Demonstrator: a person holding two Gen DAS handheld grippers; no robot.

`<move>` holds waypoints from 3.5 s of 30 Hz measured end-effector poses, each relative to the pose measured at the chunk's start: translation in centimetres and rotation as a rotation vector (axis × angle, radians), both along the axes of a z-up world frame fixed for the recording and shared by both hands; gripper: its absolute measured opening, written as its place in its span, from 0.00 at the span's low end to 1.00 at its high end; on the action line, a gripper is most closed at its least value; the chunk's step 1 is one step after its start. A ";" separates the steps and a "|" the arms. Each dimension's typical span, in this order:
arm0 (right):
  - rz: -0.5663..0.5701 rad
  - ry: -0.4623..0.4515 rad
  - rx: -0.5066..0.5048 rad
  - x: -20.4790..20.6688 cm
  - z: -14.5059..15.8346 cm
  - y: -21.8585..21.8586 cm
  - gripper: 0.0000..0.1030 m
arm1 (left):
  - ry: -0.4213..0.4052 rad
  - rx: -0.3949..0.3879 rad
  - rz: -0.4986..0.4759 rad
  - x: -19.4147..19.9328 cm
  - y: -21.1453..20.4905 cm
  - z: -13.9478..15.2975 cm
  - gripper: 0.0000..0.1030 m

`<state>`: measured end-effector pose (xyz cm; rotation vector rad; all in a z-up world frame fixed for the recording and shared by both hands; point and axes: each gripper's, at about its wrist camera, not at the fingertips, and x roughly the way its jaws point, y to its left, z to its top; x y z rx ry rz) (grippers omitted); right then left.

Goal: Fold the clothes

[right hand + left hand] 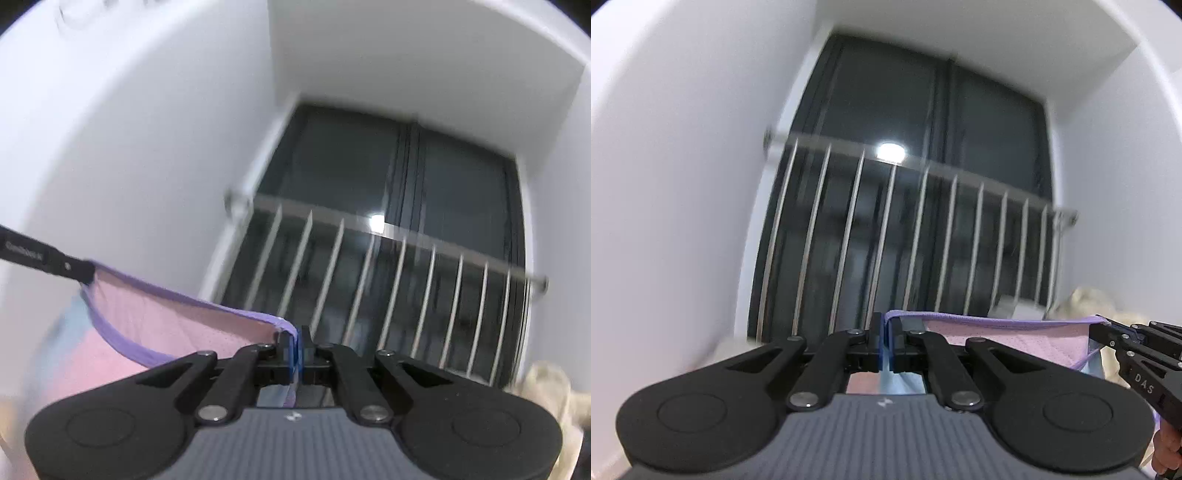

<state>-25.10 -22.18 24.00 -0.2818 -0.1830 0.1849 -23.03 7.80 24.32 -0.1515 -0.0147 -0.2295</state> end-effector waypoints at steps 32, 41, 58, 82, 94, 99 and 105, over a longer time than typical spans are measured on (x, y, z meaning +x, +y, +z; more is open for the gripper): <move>0.029 0.520 0.044 6.9 -19.1 -3.9 0.42 | 0.582 -0.042 -0.127 5.9 0.7 -19.6 0.37; 0.116 0.628 -0.035 11.0 -22.1 5.5 0.31 | 0.619 0.049 0.227 20.5 1.2 -16.9 0.47; 0.028 0.814 0.056 14.5 -23.4 -3.8 0.37 | 0.700 0.067 0.400 31.2 1.0 -20.8 0.00; 0.089 0.890 0.032 16.1 -22.6 -7.2 0.43 | 0.801 0.018 0.252 33.7 -0.1 -21.8 0.01; 0.109 0.936 -0.107 22.1 -21.6 -2.9 0.46 | 0.425 0.210 0.592 8.8 3.5 -20.4 0.06; 0.124 0.796 -0.228 21.6 -16.1 2.8 0.48 | 0.539 0.055 0.573 6.4 4.2 -22.8 0.27; 0.483 0.711 -0.359 20.6 -12.8 14.8 0.54 | 0.571 -0.118 0.706 6.1 9.2 -22.8 0.38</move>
